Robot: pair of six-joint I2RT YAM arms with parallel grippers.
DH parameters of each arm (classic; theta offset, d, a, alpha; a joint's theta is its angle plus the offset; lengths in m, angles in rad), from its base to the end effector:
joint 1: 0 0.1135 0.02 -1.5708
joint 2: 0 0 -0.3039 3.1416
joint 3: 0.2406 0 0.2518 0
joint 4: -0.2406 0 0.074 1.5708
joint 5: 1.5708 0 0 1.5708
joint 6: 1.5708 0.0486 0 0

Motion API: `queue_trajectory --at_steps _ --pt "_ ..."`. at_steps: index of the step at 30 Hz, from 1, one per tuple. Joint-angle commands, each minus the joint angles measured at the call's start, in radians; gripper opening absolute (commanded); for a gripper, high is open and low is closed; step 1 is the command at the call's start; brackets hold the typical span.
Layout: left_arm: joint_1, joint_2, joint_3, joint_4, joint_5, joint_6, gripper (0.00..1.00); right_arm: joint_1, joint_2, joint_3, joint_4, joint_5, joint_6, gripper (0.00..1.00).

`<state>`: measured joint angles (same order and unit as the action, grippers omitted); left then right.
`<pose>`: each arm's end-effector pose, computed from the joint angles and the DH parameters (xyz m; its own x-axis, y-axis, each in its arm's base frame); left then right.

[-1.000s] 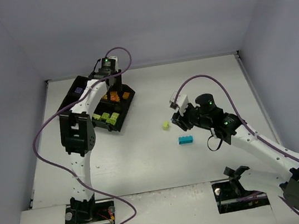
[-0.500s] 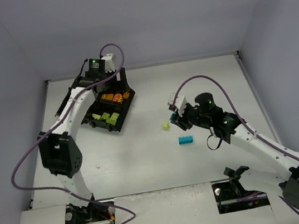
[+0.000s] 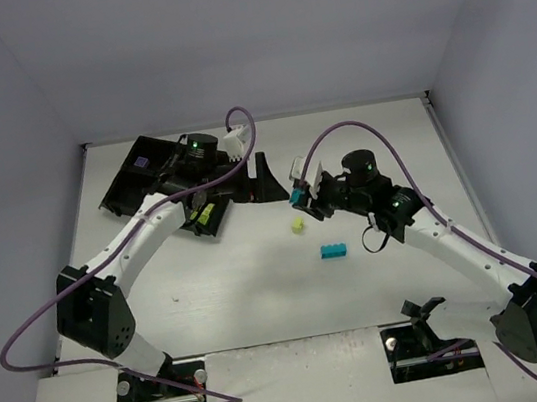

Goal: Sort the legos into containers by color

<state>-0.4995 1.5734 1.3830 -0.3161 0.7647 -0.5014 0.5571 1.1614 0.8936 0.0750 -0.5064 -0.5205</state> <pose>0.3066 -0.2056 0.3771 -0.7950 0.0387 -0.6054 0.5644 0.4129 -0.7148 0.2125 0.1602 0.3631 0.2898 -0.3319 -0.8977 -0.8326 0.3752 -0.4075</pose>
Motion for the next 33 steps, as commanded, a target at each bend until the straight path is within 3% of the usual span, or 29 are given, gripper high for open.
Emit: queue_trajectory --at_steps 1,9,19,22,24,25,26,27,29,30,32,33 --pt "-0.014 -0.01 0.022 0.149 0.053 -0.071 0.77 0.009 0.007 0.064 0.08 -0.061 -0.022 0.04" --pt "-0.062 0.027 0.044 0.206 0.053 -0.103 0.75 0.013 -0.005 0.061 0.08 -0.061 -0.013 0.04" --pt "-0.114 0.085 0.07 0.196 0.099 -0.1 0.62 0.017 -0.017 0.051 0.083 -0.044 -0.01 0.04" --pt "-0.117 0.096 0.073 0.192 0.101 -0.092 0.55 0.018 -0.019 0.051 0.085 -0.041 -0.01 0.04" --pt "-0.117 0.1 0.076 0.19 0.094 -0.089 0.38 0.017 -0.017 0.051 0.085 -0.038 -0.009 0.05" --pt "-0.117 0.099 0.077 0.19 0.091 -0.085 0.24 0.017 -0.017 0.05 0.085 -0.037 -0.009 0.06" --pt "-0.117 0.099 0.08 0.187 0.081 -0.083 0.17 0.017 -0.017 0.048 0.085 -0.032 -0.007 0.09" --pt "-0.116 0.096 0.085 0.187 0.074 -0.078 0.13 0.017 -0.017 0.047 0.085 -0.029 -0.007 0.19" --pt "-0.113 0.096 0.091 0.18 0.068 -0.066 0.05 0.017 -0.02 0.041 0.085 -0.023 -0.006 0.3" --pt "-0.111 0.094 0.096 0.167 0.067 -0.059 0.04 0.017 -0.02 0.038 0.085 -0.02 -0.003 0.42" --pt "-0.102 0.088 0.097 0.154 0.055 -0.037 0.04 0.017 -0.02 0.036 0.085 0.011 0.005 0.52" --pt "-0.097 0.085 0.096 0.132 0.042 -0.026 0.03 0.017 -0.022 0.033 0.085 0.028 0.013 0.62"
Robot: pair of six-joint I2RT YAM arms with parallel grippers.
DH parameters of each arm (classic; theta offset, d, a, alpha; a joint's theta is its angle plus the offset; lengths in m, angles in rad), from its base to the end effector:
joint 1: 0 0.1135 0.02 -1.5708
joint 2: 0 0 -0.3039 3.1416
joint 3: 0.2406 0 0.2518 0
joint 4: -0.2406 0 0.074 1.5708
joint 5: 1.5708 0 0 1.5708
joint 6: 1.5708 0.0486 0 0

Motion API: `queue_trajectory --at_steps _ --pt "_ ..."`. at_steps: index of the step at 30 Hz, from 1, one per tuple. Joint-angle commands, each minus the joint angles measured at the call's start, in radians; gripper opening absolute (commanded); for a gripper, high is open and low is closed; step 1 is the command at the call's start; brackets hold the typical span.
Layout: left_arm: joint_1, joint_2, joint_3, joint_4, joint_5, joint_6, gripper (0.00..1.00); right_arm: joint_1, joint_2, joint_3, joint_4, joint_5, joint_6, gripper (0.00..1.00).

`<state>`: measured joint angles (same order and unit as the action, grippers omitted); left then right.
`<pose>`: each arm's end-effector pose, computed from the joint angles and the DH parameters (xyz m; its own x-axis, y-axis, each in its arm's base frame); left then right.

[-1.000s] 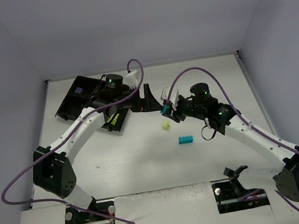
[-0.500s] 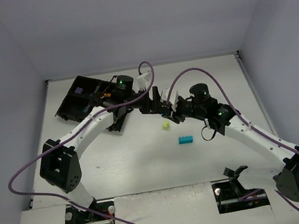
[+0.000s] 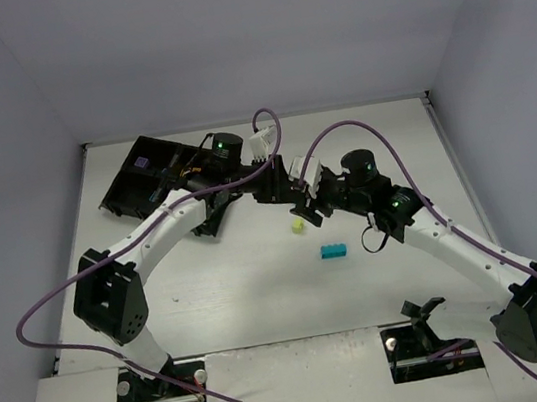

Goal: Sort the legos into containers by color

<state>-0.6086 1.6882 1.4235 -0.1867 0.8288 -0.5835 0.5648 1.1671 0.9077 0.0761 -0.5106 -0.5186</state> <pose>0.3105 -0.2601 0.3626 -0.8114 0.1116 -0.5738 0.5794 0.2836 -0.7641 0.2127 0.1629 0.3670 0.2989 -0.3225 -0.8981 -0.8344 0.3683 -0.4100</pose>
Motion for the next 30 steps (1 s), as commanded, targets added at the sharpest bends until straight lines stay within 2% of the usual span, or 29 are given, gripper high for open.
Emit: queue_trajectory --at_steps 1,5,8,9,10,11,12,13,16,20,24,30 --pt "0.021 -0.036 0.058 -0.011 -0.028 0.079 0.04 0.007 -0.03 0.017 0.083 0.065 0.015 0.65" --pt "0.128 -0.061 0.048 -0.101 -0.08 0.129 0.04 0.007 -0.037 0.005 0.083 0.133 0.044 0.7" --pt "0.217 -0.088 0.052 -0.173 -0.207 0.168 0.04 0.004 -0.035 0.003 0.083 0.205 0.121 0.73" --pt "0.283 -0.096 0.052 -0.21 -0.25 0.172 0.04 0.003 -0.034 0.005 0.083 0.225 0.146 0.76" --pt "0.317 -0.113 0.052 -0.226 -0.343 0.178 0.04 0.003 -0.032 0.008 0.083 0.247 0.17 0.8" --pt "0.349 -0.12 0.054 -0.24 -0.391 0.182 0.04 0.003 -0.03 0.01 0.082 0.273 0.224 0.94" --pt "0.412 -0.125 0.054 -0.258 -0.437 0.183 0.04 0.003 -0.03 0.01 0.085 0.312 0.253 1.0" --pt "0.443 -0.134 0.054 -0.261 -0.529 0.183 0.04 0.003 -0.033 0.008 0.088 0.328 0.281 1.0" --pt "0.557 -0.127 0.061 -0.27 -0.637 0.165 0.04 0.001 -0.037 0.003 0.093 0.371 0.37 1.0" --pt "0.655 -0.067 0.098 -0.25 -0.769 0.169 0.04 -0.006 -0.035 -0.015 0.094 0.412 0.48 1.0" --pt "0.701 0.051 0.141 -0.255 -0.845 0.172 0.05 -0.014 -0.046 -0.03 0.082 0.423 0.508 1.0" --pt "0.747 0.163 0.192 -0.243 -0.859 0.18 0.05 -0.037 -0.099 -0.067 0.073 0.454 0.516 1.0"
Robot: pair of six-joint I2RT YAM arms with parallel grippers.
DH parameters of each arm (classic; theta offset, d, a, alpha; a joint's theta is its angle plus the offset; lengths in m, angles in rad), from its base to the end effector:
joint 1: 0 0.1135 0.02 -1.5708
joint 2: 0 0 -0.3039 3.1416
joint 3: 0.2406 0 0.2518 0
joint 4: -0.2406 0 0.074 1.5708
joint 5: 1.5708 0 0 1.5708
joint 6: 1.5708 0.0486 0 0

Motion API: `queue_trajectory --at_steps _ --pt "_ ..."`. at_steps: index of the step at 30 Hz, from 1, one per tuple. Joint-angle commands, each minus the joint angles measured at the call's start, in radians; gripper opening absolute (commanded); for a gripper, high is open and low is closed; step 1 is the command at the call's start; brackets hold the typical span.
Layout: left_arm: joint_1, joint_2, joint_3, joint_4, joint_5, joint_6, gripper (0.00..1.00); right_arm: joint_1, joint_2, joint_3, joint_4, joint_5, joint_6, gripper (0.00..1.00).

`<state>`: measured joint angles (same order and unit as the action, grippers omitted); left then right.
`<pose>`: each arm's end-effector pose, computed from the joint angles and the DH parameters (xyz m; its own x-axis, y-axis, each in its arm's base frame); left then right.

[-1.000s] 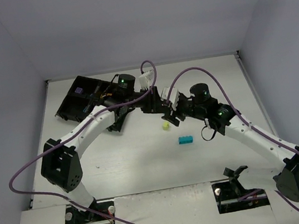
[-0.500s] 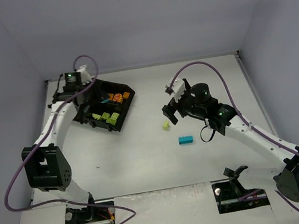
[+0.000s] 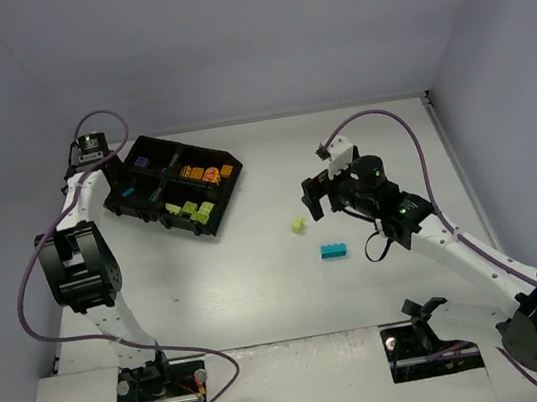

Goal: Sort the legos into containers by color

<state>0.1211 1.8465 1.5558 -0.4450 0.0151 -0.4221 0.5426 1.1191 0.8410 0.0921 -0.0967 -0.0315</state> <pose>0.4419 0.0530 0.3110 -0.5628 -0.4811 -0.6721 -0.3730 0.8735 -0.3130 0.2196 0.1379 0.3549 -0.1395 -0.1207 -0.9828 -0.5999 0.8000 -0.0131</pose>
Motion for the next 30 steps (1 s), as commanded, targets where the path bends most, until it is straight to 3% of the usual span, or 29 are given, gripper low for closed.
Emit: queue_trajectory --at_steps 1,11,20,30 --pt "0.018 0.011 0.075 0.011 -0.046 0.02 0.05 -0.016 -0.054 -0.005 0.054 0.04 0.025 1.0" --pt "0.018 0.016 0.059 0.022 -0.018 0.023 0.05 -0.029 -0.055 -0.017 0.026 0.049 0.03 1.0" --pt "0.018 0.016 0.03 0.035 -0.015 0.022 0.17 -0.058 -0.1 -0.02 0.031 0.123 0.107 1.0" --pt "0.02 0.02 0.03 0.04 0.008 0.023 0.17 -0.079 -0.091 -0.014 0.014 0.106 0.117 1.0"
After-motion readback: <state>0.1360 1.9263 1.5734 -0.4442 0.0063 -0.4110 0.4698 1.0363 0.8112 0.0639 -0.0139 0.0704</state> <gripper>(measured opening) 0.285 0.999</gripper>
